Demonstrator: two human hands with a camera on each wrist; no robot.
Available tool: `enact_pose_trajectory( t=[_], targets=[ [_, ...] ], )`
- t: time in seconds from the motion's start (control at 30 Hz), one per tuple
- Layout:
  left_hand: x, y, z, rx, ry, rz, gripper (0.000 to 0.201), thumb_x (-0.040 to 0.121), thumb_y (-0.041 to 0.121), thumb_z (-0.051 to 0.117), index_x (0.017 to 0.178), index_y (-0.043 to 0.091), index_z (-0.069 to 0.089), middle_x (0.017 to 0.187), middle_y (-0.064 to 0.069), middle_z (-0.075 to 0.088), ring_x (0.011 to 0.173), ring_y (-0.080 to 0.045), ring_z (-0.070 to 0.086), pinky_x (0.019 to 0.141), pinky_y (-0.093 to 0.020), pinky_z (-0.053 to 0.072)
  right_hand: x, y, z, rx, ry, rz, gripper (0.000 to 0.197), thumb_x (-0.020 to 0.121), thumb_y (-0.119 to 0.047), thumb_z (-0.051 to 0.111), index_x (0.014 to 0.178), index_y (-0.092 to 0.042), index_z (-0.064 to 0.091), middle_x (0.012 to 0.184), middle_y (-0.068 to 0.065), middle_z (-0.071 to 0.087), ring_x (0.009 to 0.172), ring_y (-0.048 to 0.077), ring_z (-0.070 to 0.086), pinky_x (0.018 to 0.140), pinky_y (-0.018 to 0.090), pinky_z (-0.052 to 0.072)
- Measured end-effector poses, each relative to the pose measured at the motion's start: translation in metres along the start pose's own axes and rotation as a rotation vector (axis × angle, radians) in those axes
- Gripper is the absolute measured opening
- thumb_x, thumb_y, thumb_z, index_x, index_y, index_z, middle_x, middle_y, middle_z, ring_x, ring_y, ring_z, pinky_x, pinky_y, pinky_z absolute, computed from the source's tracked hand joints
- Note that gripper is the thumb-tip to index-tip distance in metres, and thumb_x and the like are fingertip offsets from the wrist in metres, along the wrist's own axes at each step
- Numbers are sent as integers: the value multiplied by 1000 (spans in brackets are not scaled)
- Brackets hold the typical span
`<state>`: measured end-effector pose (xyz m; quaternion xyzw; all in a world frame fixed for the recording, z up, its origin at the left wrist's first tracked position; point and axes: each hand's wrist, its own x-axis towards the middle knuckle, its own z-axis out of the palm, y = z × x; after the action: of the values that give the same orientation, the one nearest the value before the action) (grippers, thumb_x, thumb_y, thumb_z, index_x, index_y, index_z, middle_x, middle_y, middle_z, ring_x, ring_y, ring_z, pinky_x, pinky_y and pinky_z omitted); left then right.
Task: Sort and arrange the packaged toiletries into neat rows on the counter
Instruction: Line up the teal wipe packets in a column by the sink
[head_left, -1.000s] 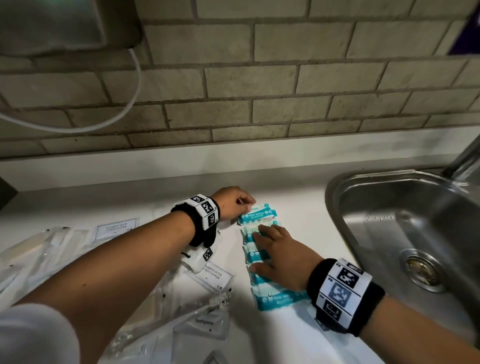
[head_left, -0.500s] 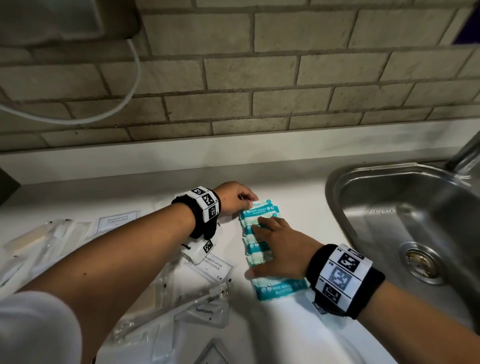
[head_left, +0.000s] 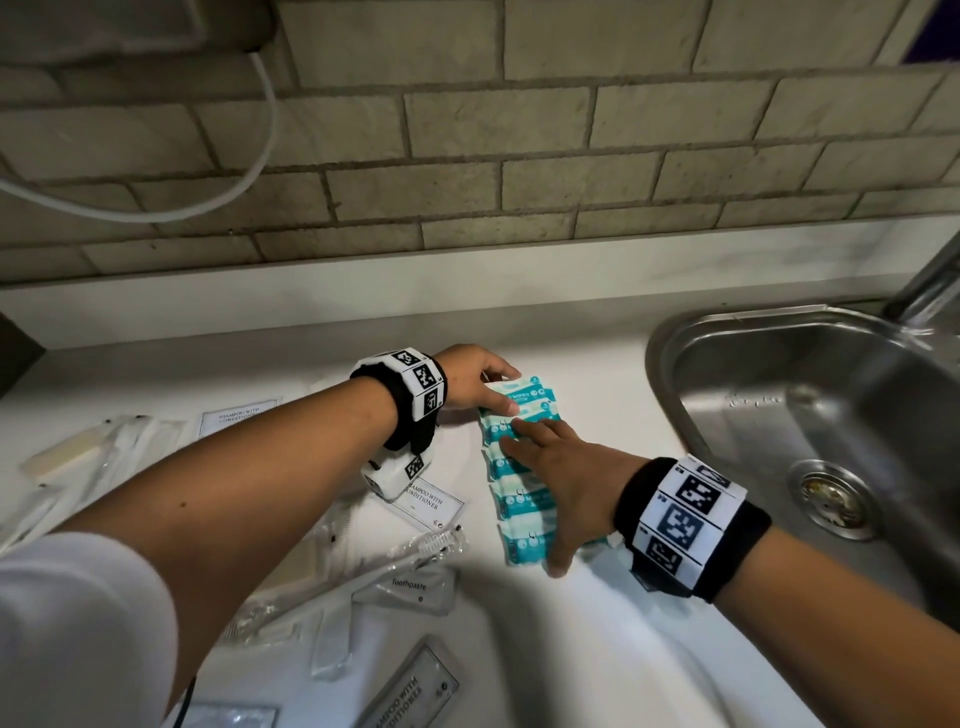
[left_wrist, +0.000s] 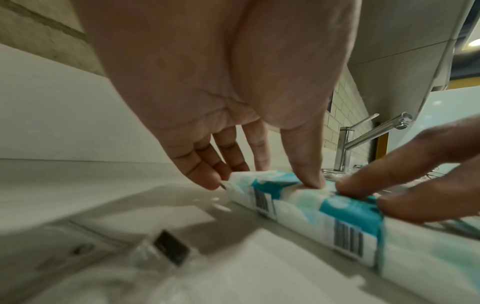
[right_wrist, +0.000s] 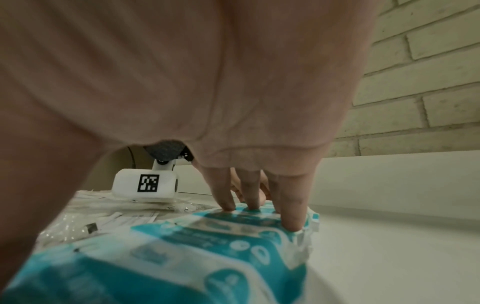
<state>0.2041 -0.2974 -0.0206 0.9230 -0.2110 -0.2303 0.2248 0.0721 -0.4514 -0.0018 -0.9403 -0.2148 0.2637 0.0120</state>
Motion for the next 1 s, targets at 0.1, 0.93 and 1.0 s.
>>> enact_pose_trajectory(
  t=[0.1,0.93,1.0],
  targets=[
    [0,2,-2,39,-6,8,61,81,41,74,136,25,54,131,3,62,107,-12,57,87,-20,36,1,-2,-2,2,17,-6,129,54,-45,87,154,-17,10,159,2,11,145,26,9,116,46,30],
    [-8,6,1,166,54,-3,62,85,38,70,140,17,49,136,-2,59,121,-20,57,103,-32,44,6,-7,5,-46,61,29,129,54,-48,84,154,-20,8,158,0,13,146,26,11,113,46,35],
    [-10,4,0,155,34,-7,61,87,36,67,141,17,47,140,-2,56,124,-19,55,106,-32,42,5,-5,5,-34,58,25,129,56,-48,84,154,-21,5,160,-2,9,147,25,7,116,45,31]
  ],
)
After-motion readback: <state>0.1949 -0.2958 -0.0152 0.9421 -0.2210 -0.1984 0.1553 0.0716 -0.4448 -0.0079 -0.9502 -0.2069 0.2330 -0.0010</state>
